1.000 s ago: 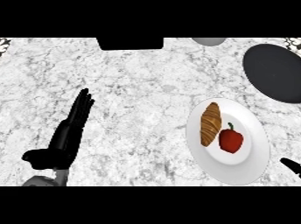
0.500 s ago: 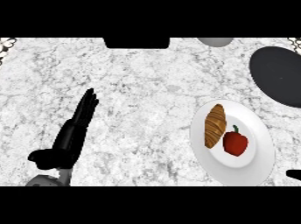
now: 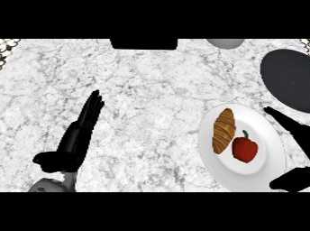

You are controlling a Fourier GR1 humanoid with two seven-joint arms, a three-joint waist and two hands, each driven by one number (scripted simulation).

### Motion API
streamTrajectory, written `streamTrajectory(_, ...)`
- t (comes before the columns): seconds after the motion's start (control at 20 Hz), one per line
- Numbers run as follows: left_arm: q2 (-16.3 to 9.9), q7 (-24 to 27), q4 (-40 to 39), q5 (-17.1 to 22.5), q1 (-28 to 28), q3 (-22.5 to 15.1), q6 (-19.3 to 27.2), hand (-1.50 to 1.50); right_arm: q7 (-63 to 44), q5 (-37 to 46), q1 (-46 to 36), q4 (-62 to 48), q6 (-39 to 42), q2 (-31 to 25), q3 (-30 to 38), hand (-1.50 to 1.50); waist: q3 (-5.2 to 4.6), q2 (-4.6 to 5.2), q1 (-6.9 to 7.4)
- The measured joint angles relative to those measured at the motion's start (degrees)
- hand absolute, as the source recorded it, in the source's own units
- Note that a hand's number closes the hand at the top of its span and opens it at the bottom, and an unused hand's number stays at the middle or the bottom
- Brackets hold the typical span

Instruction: Pick the bell pepper from the plate and place it in the pan

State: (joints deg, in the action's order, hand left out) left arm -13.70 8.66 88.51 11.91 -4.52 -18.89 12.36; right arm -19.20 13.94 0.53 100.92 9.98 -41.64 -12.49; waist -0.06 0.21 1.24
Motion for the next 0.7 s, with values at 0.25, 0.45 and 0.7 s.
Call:
streamTrajectory(0.25,-0.47,-1.27,3.24,-0.5,2.37,0.36,-0.55,0.0,-5.21,6.66,-3.94,-3.68,2.54,4.09,-5.89,-1.5,0.03,-0.13,-0.35)
streamTrajectory(0.45,1.4,-1.17,1.52,-1.72,1.57,1.64,-1.31,0.0,-6.87,9.73,-4.25,-4.66,4.9,7.42,-5.88,-1.5,0.06,-0.18,-0.91)
streamTrajectory(0.7,2.53,-1.87,1.34,-3.39,1.19,3.72,-2.83,0.0,-7.32,12.58,-6.11,-7.27,8.43,10.92,-3.32,-1.5,0.07,-0.2,-1.09)
